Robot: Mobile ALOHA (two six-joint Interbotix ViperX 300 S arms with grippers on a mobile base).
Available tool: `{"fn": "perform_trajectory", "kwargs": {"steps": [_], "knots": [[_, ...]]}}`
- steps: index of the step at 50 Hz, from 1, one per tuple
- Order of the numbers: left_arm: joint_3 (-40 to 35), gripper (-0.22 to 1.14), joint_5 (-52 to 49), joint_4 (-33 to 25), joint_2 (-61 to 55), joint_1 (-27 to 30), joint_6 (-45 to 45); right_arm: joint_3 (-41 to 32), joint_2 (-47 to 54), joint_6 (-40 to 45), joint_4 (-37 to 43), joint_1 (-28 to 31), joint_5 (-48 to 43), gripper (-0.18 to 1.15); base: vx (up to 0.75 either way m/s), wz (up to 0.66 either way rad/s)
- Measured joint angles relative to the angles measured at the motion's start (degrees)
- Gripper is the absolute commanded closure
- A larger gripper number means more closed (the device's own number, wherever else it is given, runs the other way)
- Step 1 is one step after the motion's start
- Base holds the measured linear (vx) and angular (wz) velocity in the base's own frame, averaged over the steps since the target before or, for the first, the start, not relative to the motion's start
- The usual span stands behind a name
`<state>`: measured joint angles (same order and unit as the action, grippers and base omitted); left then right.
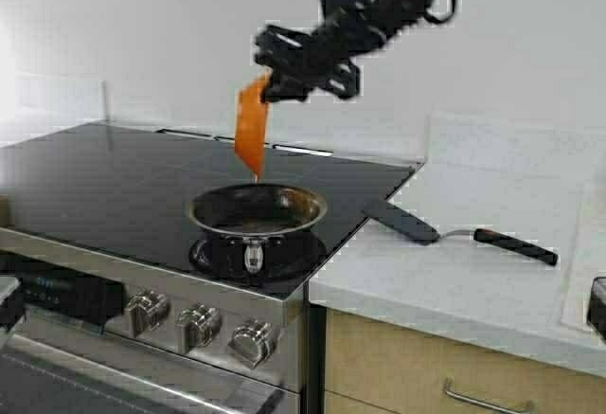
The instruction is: Add oil to the pan and cook the shrimp and serve it
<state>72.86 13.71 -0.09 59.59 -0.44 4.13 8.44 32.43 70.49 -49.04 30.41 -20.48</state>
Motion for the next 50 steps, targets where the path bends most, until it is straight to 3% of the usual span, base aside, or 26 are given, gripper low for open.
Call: {"fn": "perform_trajectory", "kwargs": {"steps": [22, 50], "knots": [[0.0, 0.89, 0.0, 0.0, -0.62, 0.0, 0.0, 1.85, 9.67, 3.16, 12.48, -4.57, -26.37, 0.92, 0.0, 0.0], [0.0, 0.89, -0.09, -0.09, -1.32, 0.0, 0.0, 2.64, 12.83, 8.7, 14.24, -6.24, -36.47, 0.91, 0.0, 0.0]]}}
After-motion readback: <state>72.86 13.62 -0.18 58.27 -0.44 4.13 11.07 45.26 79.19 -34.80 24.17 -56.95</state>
